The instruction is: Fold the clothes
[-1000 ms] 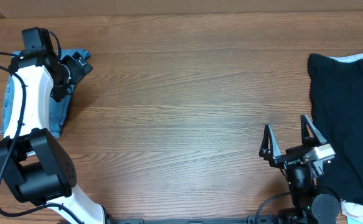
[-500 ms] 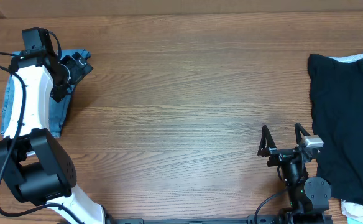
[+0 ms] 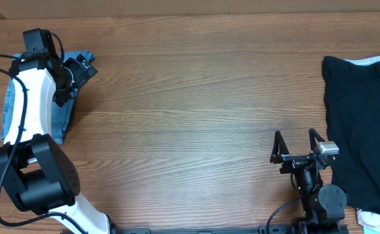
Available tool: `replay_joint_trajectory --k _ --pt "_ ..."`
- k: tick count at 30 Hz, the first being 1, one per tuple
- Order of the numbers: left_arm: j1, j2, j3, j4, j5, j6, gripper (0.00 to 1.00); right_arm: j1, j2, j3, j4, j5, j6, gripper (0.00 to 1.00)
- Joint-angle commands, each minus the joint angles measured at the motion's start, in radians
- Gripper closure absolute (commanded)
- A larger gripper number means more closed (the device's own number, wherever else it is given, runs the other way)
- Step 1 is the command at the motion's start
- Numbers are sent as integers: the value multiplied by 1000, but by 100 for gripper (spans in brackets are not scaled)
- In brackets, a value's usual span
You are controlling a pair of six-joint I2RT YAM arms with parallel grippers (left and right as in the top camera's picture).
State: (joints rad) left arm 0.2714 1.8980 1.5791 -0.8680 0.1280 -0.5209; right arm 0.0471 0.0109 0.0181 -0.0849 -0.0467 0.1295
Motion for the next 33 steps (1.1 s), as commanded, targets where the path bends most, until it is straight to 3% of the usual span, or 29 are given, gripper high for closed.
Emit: replay_joint_trajectory --k 1,6,11,16,21,26,30,33 --pt "-2 -21 13 2 2 5 0 -3 -8 -10 3 9 -7 0" --pt "-37 -183 13 2 -8 5 0 -3 -8 -10 3 9 -7 0" --pt "-237 -536 13 1 -7 5 0 -3 -8 -10 3 9 -7 0" --pt "-415 -769 13 1 -6 5 0 -3 -8 -10 3 9 -7 0" --pt "-429 -985 -9 -57 -12 9 0 -3 -8 -10 3 9 -6 0" --pt "-427 -1240 -243 -60 -30 -3 0 -3 -8 -10 3 9 -7 0" --pt "-427 -1411 -539 -46 -95 -3 0 -3 -8 -10 3 9 -7 0" --pt "-427 -1517 -800 91 -135 -3 0 -3 -8 -10 3 9 -7 0"
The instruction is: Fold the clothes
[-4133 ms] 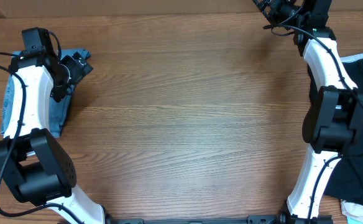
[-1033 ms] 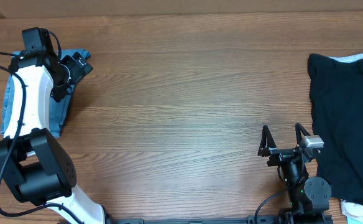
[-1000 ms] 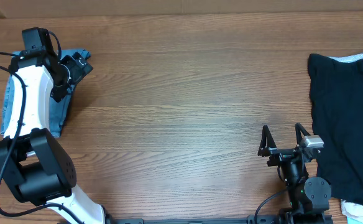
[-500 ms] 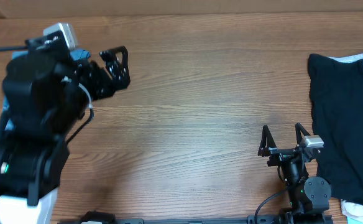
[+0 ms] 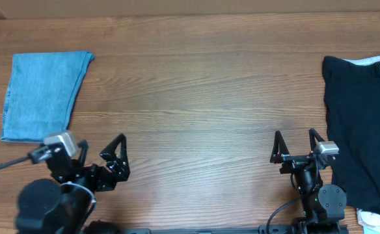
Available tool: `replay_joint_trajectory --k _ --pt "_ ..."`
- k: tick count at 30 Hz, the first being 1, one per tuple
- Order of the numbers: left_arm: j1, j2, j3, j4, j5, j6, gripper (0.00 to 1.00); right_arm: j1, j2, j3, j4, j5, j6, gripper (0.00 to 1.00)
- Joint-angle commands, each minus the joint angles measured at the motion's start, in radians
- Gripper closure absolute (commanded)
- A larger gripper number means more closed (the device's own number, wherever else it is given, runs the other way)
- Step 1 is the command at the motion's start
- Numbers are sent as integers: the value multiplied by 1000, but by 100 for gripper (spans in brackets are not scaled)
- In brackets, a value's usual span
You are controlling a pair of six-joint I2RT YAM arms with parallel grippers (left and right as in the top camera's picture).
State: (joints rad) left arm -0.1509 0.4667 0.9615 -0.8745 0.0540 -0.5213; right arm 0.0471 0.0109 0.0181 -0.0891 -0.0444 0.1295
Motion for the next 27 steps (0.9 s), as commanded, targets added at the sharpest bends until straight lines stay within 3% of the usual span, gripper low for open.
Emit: replay_joint_trajectory --k 1,4,5,8,14,21,24,27 --pt "-5 -114 -259 172 -66 -2 0 -3 -8 -10 8 6 -7 0" --pt "17 -213 -527 489 -72 -2 0 -3 -8 -10 8 6 -7 0" --pt "36 -259 -644 668 -72 -3 0 -3 -8 -10 8 6 -7 0" --pt "63 -317 -780 884 -74 23 0 -3 -8 -10 8 6 -7 0" --pt "87 -425 -880 938 -68 204 0 -3 -8 -10 8 6 -7 0" --pt "87 -463 -923 931 -6 528 0 -3 -8 -10 8 6 -7 0" --pt "87 -464 -950 917 2 601 0 -3 -8 -10 8 6 -7 0" --pt "87 -463 -956 837 -14 599 0 -3 -8 -10 8 6 -7 0"
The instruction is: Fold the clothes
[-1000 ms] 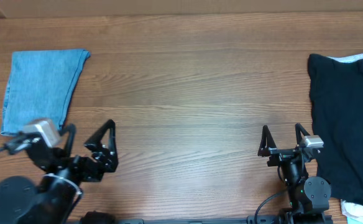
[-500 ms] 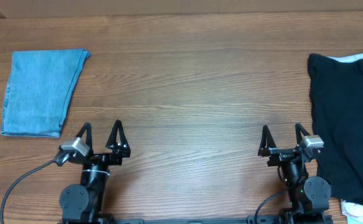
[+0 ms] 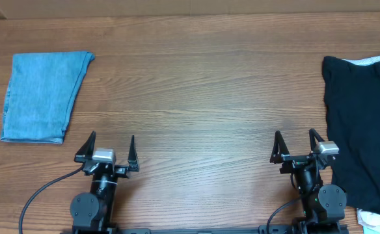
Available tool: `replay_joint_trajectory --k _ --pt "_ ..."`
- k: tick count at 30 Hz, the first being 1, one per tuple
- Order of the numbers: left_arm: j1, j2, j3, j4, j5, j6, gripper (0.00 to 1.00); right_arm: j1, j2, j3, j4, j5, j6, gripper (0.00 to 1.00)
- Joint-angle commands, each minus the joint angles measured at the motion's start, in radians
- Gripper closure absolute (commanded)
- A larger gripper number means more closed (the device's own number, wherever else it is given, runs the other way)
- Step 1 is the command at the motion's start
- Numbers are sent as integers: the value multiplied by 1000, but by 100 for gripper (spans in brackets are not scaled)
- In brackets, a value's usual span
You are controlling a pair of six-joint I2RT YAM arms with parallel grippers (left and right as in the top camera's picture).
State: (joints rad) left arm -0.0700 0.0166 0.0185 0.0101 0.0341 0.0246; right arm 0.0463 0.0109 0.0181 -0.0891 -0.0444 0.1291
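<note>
A folded light-blue garment (image 3: 42,96) lies flat at the table's far left. A pile of black clothing (image 3: 364,127) with a white piece under it lies at the right edge. My left gripper (image 3: 109,143) stands open near the front edge, right of and below the blue garment, holding nothing. Open too, my right gripper (image 3: 297,142) sits just left of the black pile with nothing between its fingers.
The brown wooden table (image 3: 203,97) stretches between the two garments. A bit of white cloth (image 3: 377,223) shows at the bottom right corner. Cables run from both arm bases at the front edge.
My left arm has drawn back and straightened at the front edge, its gripper now pointing away from the base. The blue garment, black pile and right arm have not moved.
At first my left arm reached over the blue garment at the far left, its gripper on the top right corner. Then the arm was back near the front edge and the garment lay flat and folded. Now the left gripper rests open at its base.
</note>
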Motion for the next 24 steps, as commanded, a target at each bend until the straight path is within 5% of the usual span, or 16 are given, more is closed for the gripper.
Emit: replay_joint_trajectory --k 1,9,24 --pt "16 -13 -13 -89 -3 46 0 -3 -8 -10 8 6 -6 0" --pt "51 -13 -13 -87 -58 -85 0 -3 -8 -10 8 6 -6 0" --pt "51 -13 -13 -87 -52 -85 0 -3 -8 -10 8 6 -6 0"
